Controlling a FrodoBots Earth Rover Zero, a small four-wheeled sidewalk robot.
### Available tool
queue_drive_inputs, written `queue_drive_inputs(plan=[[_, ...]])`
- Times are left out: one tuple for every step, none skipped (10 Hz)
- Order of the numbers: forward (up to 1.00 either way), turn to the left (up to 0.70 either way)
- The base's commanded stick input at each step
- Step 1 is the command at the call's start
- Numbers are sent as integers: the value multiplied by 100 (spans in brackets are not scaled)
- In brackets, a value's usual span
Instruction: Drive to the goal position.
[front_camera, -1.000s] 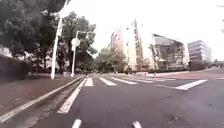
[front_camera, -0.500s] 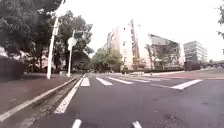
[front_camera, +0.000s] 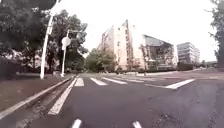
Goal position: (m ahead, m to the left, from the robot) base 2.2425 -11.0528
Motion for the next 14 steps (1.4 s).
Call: queue_drive_inputs(plan=[[70, -14], [70, -14], [70, -14], [70, -14], [70, -14], [70, -14], [70, -14], [70, -14], [70, -14], [70, -14], [70, -14], [70, -14], [70, -14], [70, -14]])
